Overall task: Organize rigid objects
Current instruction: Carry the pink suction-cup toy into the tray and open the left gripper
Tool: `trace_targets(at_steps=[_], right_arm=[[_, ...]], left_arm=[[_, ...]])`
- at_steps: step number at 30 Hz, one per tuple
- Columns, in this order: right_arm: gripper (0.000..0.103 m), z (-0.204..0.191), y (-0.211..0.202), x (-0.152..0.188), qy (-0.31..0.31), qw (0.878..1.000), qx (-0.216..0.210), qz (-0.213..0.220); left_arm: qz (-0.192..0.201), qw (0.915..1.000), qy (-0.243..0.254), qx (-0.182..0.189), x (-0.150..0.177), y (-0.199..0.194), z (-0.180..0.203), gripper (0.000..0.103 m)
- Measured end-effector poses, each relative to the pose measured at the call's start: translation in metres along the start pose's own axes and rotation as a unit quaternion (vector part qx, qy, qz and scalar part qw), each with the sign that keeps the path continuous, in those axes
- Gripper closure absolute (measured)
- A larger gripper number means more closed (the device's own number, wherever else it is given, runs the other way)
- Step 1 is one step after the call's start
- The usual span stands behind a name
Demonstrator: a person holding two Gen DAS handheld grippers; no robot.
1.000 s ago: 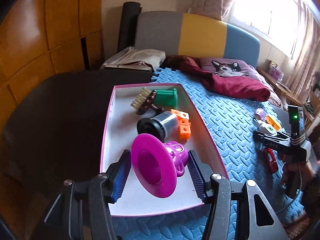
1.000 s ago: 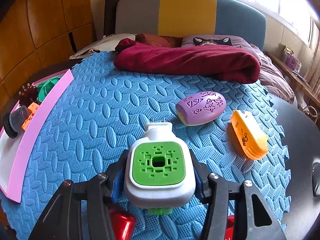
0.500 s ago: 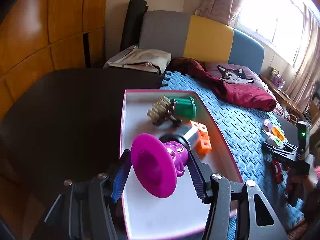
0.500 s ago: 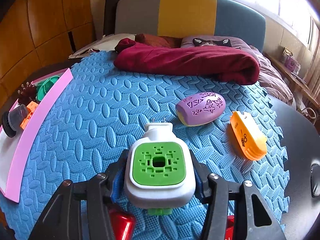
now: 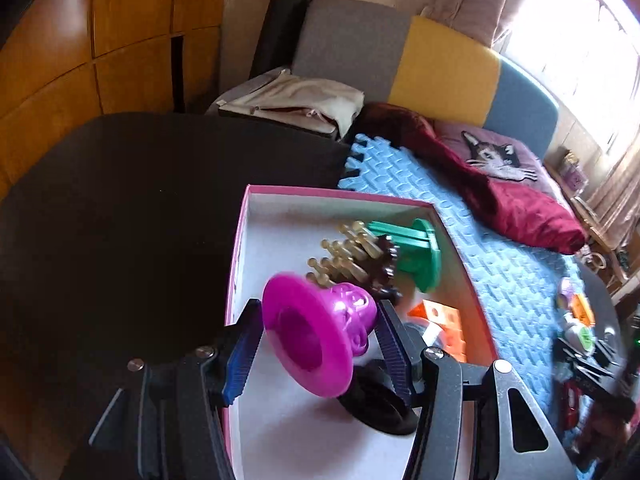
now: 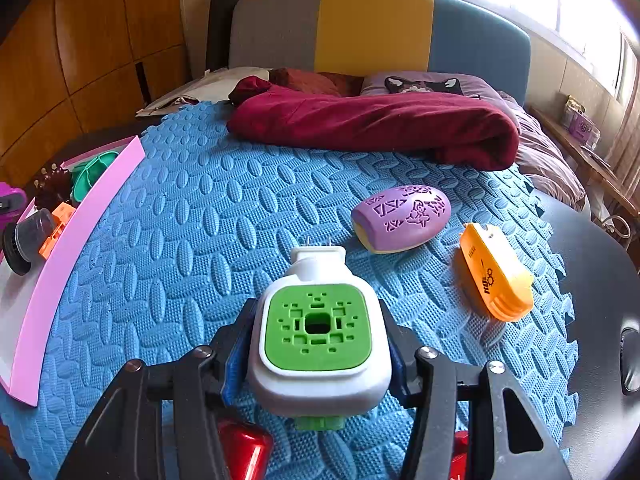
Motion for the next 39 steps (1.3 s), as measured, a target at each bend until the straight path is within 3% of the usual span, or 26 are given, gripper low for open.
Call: trace_targets(at_steps=[7, 13, 24, 31, 39], right_arm=[[0.047, 0.000, 0.000, 0.000, 0.000, 1.000, -0.001, 0.000], [0.047, 0.000, 0.000, 0.000, 0.000, 1.000, -0.001, 0.000], [0.047, 0.001, 0.001, 0.000, -0.001, 1.000, -0.001, 0.000], [0.047, 0.001, 0.000, -0.001, -0.002, 1.000, 0.002, 0.000], [0.039, 0.004, 0.001, -0.001, 0.006, 1.000, 0.011, -0.002]], left_arm=[[-0.001, 0.9998, 0.012, -0.018, 0.002, 0.009, -0.001, 0.038], [0.039, 0.9983, 0.017, -0.041, 0.007, -0.025, -0.001, 0.027], [0.062, 0.9960, 0.033, -0.055, 0.049, -0.086, 0.021, 0.026], [0.058, 0.9960, 0.044, -0.052, 0.067, -0.101, 0.030, 0.025], [0.056, 0.9957, 0.047, -0.056, 0.075, -0.106, 0.031, 0.024]])
Point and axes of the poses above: each gripper's, at about its wrist camera, not at the fingertips, and y roughly the way its jaws point, z to its right, x to its underside, the point moved 4 cm from there along y, roughly the way its jaws point, and after that the axes turned 1 degree about x, right-handed, at the moved point
